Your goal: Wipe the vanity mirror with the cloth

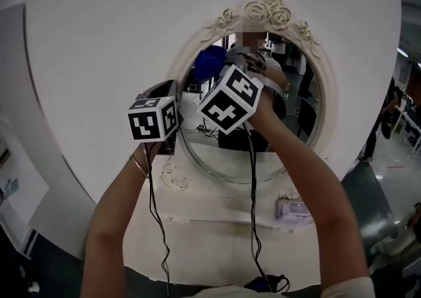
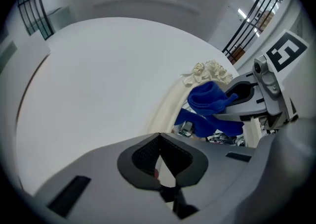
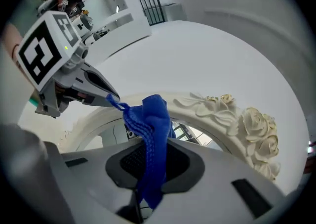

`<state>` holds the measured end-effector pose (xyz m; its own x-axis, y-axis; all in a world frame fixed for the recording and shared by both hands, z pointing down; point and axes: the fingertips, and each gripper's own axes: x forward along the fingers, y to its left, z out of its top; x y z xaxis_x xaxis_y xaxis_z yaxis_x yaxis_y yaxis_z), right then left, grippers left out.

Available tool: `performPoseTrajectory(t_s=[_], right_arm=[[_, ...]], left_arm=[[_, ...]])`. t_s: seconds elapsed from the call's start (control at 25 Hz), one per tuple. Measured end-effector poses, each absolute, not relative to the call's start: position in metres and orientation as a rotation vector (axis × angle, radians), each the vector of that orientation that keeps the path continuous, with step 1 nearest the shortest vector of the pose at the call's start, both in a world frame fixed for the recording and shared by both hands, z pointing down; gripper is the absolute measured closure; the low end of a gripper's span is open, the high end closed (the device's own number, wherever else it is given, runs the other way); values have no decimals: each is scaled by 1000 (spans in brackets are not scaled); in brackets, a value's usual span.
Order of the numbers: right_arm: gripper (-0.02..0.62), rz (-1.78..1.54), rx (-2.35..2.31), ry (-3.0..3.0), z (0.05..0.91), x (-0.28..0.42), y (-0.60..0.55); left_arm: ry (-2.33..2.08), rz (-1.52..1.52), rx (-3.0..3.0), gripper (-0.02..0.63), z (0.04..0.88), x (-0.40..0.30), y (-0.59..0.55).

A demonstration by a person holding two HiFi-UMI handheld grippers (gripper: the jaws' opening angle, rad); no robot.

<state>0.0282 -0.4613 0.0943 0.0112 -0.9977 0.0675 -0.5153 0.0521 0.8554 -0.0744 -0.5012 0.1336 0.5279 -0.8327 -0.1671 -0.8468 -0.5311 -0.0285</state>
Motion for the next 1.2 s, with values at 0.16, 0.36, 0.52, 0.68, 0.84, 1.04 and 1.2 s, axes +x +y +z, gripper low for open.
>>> performPoseTrajectory(t_s=[0.16,0.36,0.52,0.68,0.84,1.04,1.2], right_arm=[[529,-838,1577,-1535,91,24,-477],[529,-833,1568,-1528,96,17,-484],[529,-845,1559,-1513,101,15,-490],[529,-853,1536,-1497,114,8,-495],[529,-857,1490,-1487,137,-3,-499],[529,-859,1418,-1472,174,-16,-504],[529,-845,1354,-1470,212,-23,-507]], left_arm=[[1482,180,-2647,600,135,-81,-503],[1503,155,-2660,600,146,-90,-507],[1517,133,-2657,601,154,-93,-512],[1528,110,-2665,601,168,-94,-514],[1559,78,-2694,601,197,-100,-519],[1604,19,-2729,601,242,-109,-524],[1632,-24,-2758,601,276,-114,-525]])
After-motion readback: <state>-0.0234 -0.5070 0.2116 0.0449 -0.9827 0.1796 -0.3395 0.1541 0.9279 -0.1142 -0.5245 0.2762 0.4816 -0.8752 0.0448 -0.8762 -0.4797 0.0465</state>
